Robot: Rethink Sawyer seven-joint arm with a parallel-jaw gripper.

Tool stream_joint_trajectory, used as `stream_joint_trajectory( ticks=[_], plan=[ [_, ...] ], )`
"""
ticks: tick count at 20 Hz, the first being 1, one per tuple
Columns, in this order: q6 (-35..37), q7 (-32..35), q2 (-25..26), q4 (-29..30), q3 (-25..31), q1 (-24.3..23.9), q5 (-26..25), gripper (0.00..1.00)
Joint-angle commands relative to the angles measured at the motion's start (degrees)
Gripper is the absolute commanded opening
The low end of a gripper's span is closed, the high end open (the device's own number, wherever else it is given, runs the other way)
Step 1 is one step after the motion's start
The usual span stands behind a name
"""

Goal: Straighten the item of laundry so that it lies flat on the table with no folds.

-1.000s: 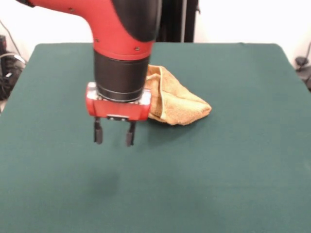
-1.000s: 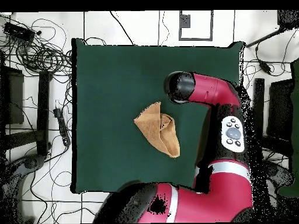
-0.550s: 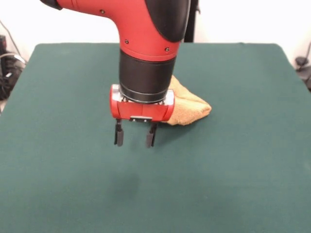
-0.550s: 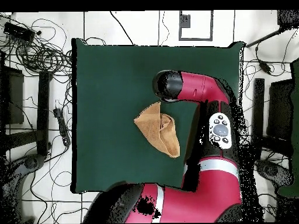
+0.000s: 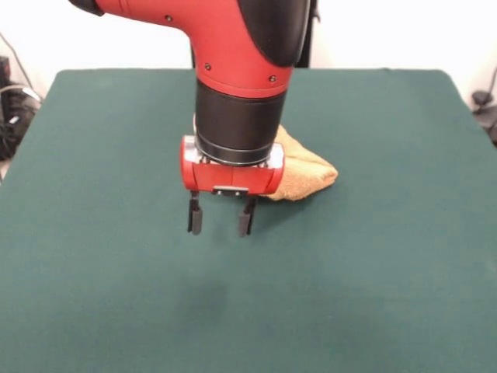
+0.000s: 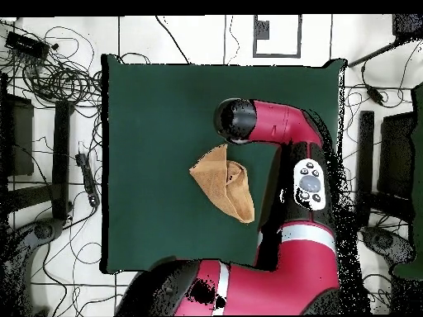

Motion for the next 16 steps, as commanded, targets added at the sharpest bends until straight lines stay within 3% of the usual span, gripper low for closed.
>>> stream_joint_trajectory(
  ticks=[1,16],
  plan=[
    [7.42,11.16,3.53,1.1,3.47,4.73,3.16,1.0],
    [6.03,11.13,3.64,2.25,2.23,5.02,4.82,1.0]
  ],
)
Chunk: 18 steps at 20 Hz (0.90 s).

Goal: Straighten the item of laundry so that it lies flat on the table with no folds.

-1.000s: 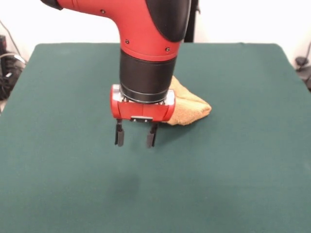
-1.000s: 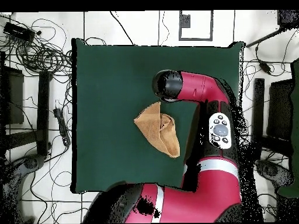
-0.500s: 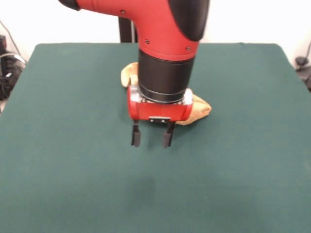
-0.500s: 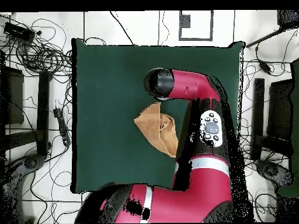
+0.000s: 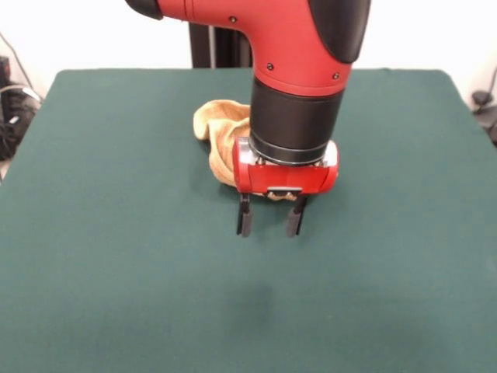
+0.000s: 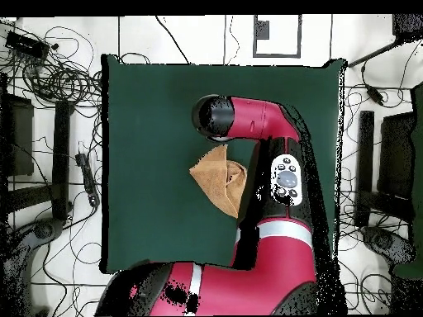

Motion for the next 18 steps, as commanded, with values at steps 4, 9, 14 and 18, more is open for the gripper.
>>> stream_joint_trajectory(
  ticks=[4,9,14,18],
  plan=[
    [4.97,10.76,3.57,2.83,2.42,1.1,2.68,1.0],
    [3.42,10.82,2.3,5.31,2.16,0.67,2.73,1.0],
    [1.37,6.63,-0.57,11.06,3.59,-0.72,1.46,1.0],
    [-0.73,8.05,-3.09,16.25,3.17,-1.16,1.54,1.0]
  ],
)
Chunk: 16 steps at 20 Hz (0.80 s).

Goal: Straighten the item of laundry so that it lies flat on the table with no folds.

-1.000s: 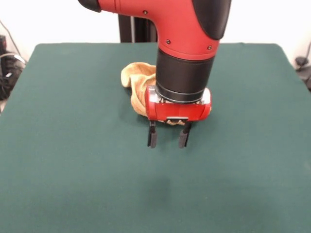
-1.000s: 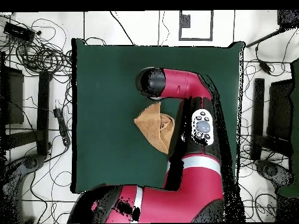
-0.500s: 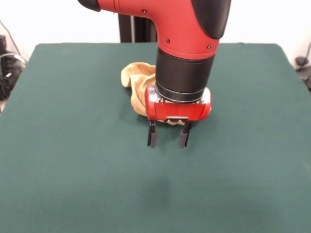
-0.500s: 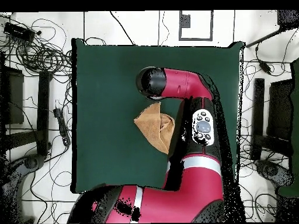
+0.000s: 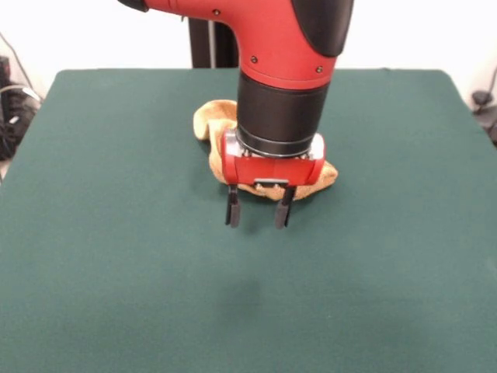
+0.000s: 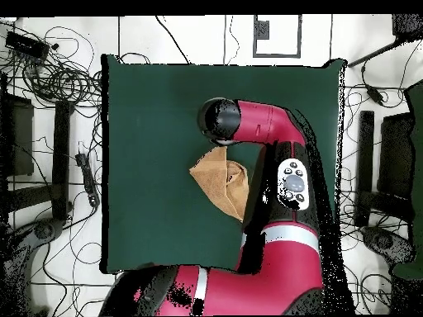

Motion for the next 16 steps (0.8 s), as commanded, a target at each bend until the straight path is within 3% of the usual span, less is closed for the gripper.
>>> stream_joint_trajectory(
  ticks=[1,16],
  plan=[
    [-0.89,7.48,-2.33,14.45,3.81,-0.39,0.82,1.0],
    [-2.22,7.74,-2.17,15.19,4.15,-0.74,0.25,1.0]
  ],
)
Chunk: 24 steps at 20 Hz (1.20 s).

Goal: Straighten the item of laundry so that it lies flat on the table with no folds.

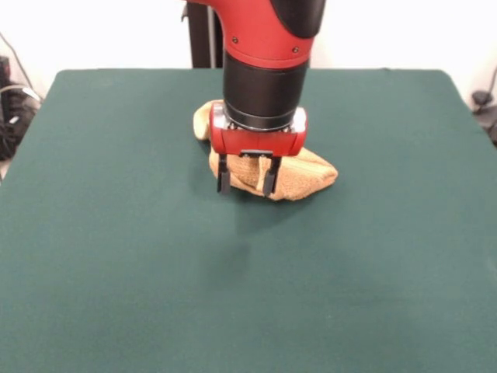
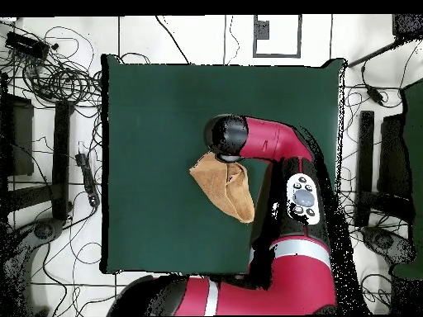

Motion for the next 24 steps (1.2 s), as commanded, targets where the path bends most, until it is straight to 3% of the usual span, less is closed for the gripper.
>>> stream_joint_trajectory(
  ticks=[1,24],
  plan=[
    [-2.26,7.82,1.18,7.46,4.18,0.75,0.52,1.0],
    [-7.44,9.29,0.77,12.83,3.09,1.7,-0.12,1.0]
  ],
)
